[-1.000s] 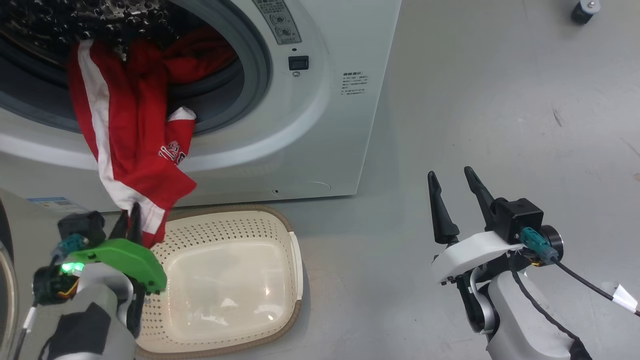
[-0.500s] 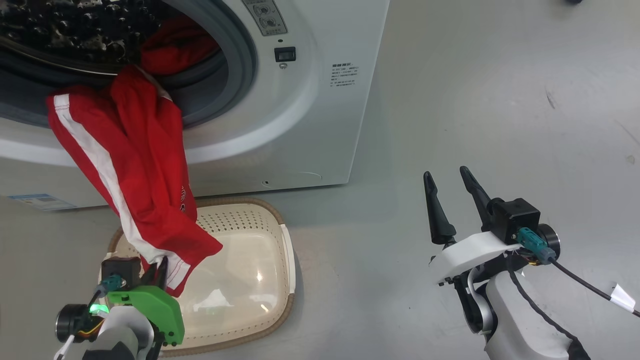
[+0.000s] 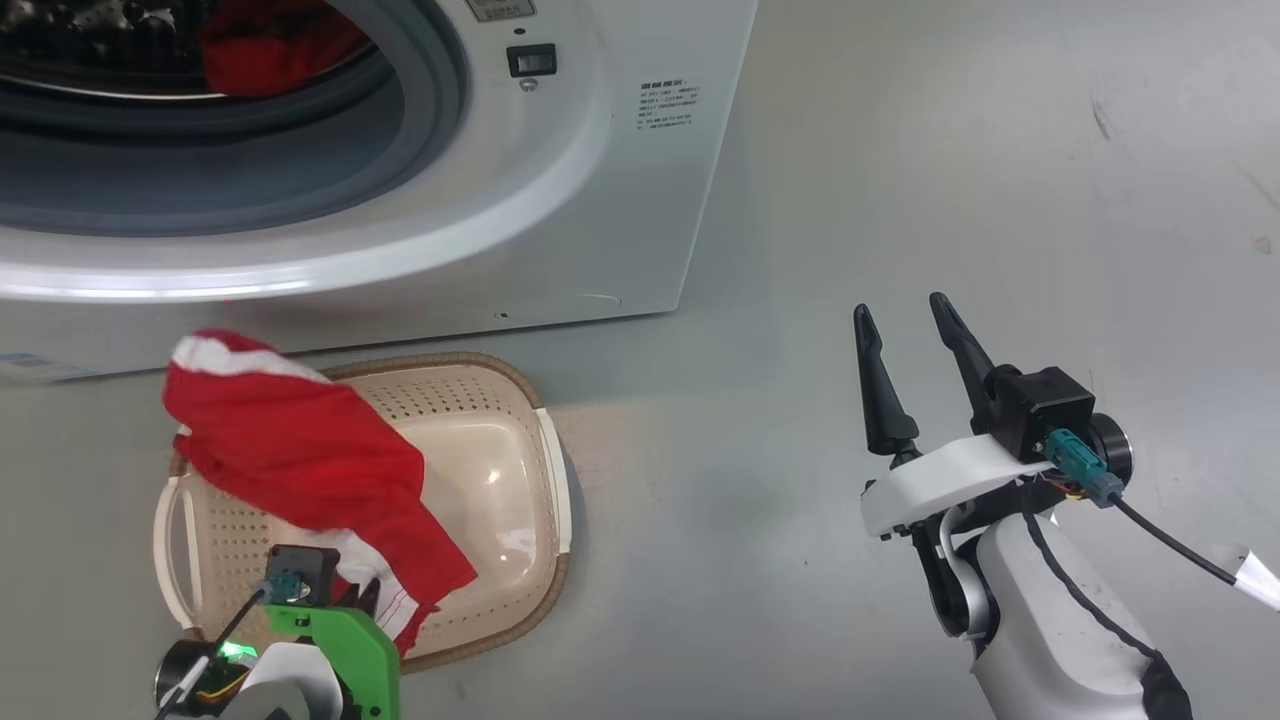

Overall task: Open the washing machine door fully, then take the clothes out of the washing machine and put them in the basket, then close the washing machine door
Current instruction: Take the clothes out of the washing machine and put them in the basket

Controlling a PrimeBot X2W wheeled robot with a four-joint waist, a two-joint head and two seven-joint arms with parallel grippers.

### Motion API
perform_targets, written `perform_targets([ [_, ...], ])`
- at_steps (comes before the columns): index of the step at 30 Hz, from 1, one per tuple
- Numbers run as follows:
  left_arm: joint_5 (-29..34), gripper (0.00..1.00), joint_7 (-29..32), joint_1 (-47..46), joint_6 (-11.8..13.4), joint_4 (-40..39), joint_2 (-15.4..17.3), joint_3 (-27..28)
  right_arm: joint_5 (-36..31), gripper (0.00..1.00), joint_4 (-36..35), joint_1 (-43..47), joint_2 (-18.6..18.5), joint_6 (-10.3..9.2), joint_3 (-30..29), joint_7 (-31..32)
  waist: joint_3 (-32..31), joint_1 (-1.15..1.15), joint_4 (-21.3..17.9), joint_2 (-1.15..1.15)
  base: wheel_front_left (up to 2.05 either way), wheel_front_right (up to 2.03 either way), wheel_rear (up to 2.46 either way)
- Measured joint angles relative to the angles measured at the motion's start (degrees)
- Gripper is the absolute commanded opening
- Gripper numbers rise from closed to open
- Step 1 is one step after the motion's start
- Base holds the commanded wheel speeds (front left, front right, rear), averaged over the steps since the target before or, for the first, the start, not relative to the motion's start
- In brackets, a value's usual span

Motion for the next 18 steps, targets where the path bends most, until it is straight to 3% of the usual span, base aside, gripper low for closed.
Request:
perform_targets([
  [14, -2.1, 0.0, -1.3, -5.9, 0.0, -2.5, 1.6, -1.4, -0.7, 1.0, -2.2, -3.1, 0.0, -0.54, 0.6, 0.0, 8.4, 0.0, -0.7, 0.0, 0.0, 0.0, 0.0],
  [15, -2.1, 0.24, -2.0, -6.2, 0.0, -2.7, 2.2, -1.3, -0.7, 1.0, -2.4, -3.5, 0.0, -0.57, 0.6, 0.0, 8.9, 0.0, -0.7, 0.0, 0.0, 0.0, 0.0],
  [16, -2.1, 0.91, -2.7, -6.6, 0.0, -2.9, 2.8, -1.3, -0.7, 1.0, -2.5, -3.8, 0.0, -0.58, 0.6, 0.0, 9.4, 0.0, -0.8, 0.0, 0.0, 0.0, 0.0],
  [17, -2.1, 1.0, -3.0, -7.0, 0.0, -2.9, 3.4, -1.4, -0.7, 1.0, -2.5, -4.1, 0.0, -0.58, 0.6, 0.0, 9.9, 0.0, -0.9, 0.0, 0.0, 0.0, 0.0],
  [18, -2.1, 1.0, -3.0, -7.3, 0.0, -2.9, 3.7, -1.4, -0.7, 1.0, -2.6, -4.4, -0.1, -0.58, 0.6, 0.0, 10.3, 0.0, -1.0, 0.0, 0.0, 0.0, 0.0],
])
